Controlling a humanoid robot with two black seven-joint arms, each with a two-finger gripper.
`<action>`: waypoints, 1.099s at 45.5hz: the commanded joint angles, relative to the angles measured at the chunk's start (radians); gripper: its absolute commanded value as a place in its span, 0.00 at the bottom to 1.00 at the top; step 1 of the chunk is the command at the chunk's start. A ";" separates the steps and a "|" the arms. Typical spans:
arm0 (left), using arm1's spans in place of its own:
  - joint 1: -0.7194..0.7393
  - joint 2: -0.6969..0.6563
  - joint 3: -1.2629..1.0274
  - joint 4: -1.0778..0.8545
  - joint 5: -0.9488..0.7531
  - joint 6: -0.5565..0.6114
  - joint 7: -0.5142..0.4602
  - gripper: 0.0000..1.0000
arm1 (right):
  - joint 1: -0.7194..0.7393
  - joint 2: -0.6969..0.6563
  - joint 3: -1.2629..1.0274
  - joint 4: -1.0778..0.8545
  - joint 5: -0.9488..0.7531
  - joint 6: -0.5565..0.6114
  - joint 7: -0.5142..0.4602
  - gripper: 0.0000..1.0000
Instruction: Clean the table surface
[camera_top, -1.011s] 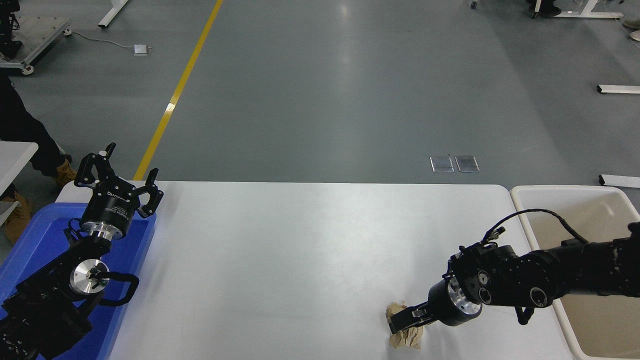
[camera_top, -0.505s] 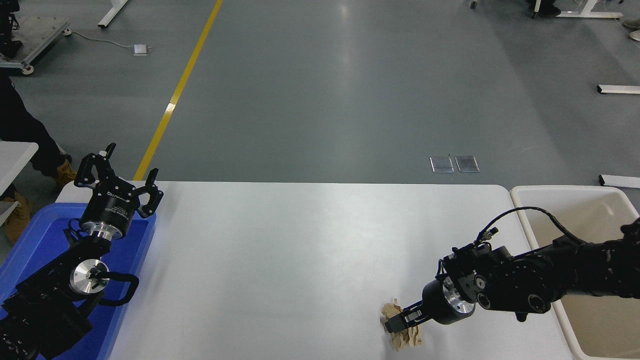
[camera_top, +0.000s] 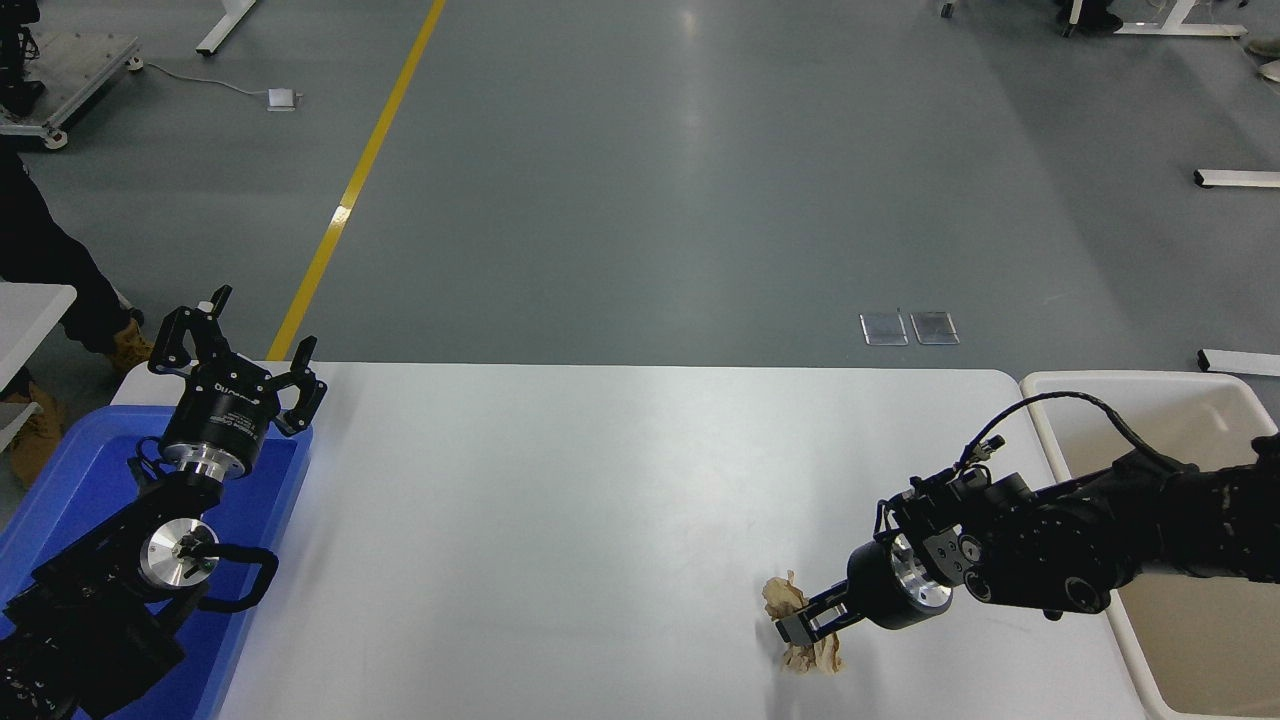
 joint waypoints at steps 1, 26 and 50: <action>0.000 0.000 0.000 0.000 -0.001 0.001 0.000 1.00 | 0.029 -0.038 0.009 0.023 -0.001 0.000 0.053 0.00; 0.000 0.000 0.000 0.000 -0.001 0.001 0.000 1.00 | 0.199 -0.215 0.409 0.076 0.012 0.148 0.111 0.00; 0.000 0.000 0.000 0.000 -0.001 0.001 0.000 1.00 | 0.282 -0.304 0.698 -0.060 0.045 0.334 0.108 0.00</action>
